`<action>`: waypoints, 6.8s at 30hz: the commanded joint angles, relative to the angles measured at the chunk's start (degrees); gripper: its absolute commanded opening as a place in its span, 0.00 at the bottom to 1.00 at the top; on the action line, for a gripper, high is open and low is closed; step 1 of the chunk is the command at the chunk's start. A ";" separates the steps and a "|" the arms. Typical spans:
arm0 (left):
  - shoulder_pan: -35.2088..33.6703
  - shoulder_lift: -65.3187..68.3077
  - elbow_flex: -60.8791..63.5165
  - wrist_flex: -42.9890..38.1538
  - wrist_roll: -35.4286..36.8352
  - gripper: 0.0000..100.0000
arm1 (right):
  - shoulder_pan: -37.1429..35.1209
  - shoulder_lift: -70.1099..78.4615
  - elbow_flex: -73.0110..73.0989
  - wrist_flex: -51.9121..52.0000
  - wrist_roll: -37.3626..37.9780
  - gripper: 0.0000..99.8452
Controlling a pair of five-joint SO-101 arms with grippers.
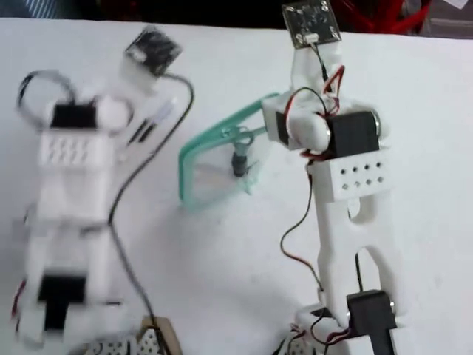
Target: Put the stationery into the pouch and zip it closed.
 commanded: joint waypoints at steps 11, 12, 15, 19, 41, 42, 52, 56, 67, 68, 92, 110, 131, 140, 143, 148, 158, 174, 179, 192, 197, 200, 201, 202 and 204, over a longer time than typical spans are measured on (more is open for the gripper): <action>0.22 56.40 -55.74 8.00 -1.32 0.18 | 0.75 0.04 6.86 -3.38 0.00 0.02; 0.13 59.38 -59.25 7.91 -1.05 0.18 | 0.75 0.04 6.86 -3.38 0.00 0.02; -0.40 66.86 -71.47 8.79 -0.88 0.18 | 0.75 0.04 6.95 -3.38 0.00 0.02; -1.36 75.21 -85.63 9.76 -0.88 0.18 | 0.75 0.04 7.03 -3.12 0.00 0.02; 0.40 82.95 -85.01 25.76 -14.68 0.02 | 0.31 0.04 9.67 -4.62 0.00 0.02; 0.40 82.86 -84.57 25.76 -14.59 0.02 | 0.31 0.04 9.67 -4.62 0.00 0.02; 0.92 75.91 -89.85 25.85 -7.82 0.02 | 0.75 0.04 10.29 -5.67 0.00 0.02; -0.13 62.64 -90.02 25.93 1.58 0.02 | 0.66 0.04 11.69 -7.43 0.00 0.02; 2.24 27.82 -89.58 25.93 21.10 0.02 | 0.66 0.04 12.13 -7.78 0.00 0.02; 2.42 24.75 -89.58 25.93 23.21 0.02 | 0.66 0.04 12.13 -7.78 0.00 0.02; 23.16 -27.65 -51.69 22.68 39.82 0.02 | 0.22 0.04 14.33 -9.45 0.00 0.02; 31.69 -47.16 28.04 -50.02 39.91 0.02 | 0.66 0.04 15.65 -10.95 -0.09 0.02; 30.73 -52.70 64.88 -88.97 44.22 0.02 | 1.63 0.04 15.65 -11.03 -0.09 0.02; 30.73 -52.79 67.52 -89.05 44.40 0.02 | 2.24 0.04 15.65 -11.03 -0.18 0.02; 31.34 -52.79 67.43 -89.05 44.40 0.02 | 2.24 0.04 15.65 -11.03 -0.18 0.02; 34.33 -53.14 69.27 -88.62 44.04 0.02 | 2.24 0.13 15.65 -11.03 -0.18 0.02; 31.25 -56.75 67.34 -75.16 46.51 0.19 | 2.51 0.57 15.74 -11.65 -0.09 0.02; 11.30 -72.13 54.59 -34.64 44.84 0.24 | 2.15 0.13 18.99 -14.90 -0.44 0.02; 8.48 -72.22 54.59 -24.53 41.49 0.24 | 2.15 0.04 19.60 -15.52 -0.44 0.02; 17.71 -72.31 64.18 -27.52 41.58 0.24 | -1.71 -1.89 19.34 -14.20 4.22 0.02; 12.62 -72.31 64.09 -27.87 41.41 0.24 | 7.96 -4.35 19.60 -17.01 -2.37 0.02; 10.51 -72.66 63.65 -27.78 41.41 0.24 | 0.40 -4.97 19.69 -13.05 -0.26 0.02; 9.27 -73.63 63.12 -27.43 41.49 0.24 | -3.21 -4.97 19.69 -11.03 0.70 0.02; 7.43 -75.03 62.77 -27.34 41.58 0.24 | -6.99 -4.97 19.69 -9.27 1.49 0.02; 3.03 -79.96 62.68 -27.34 41.58 0.24 | -12.79 -4.97 19.69 -6.90 2.29 0.02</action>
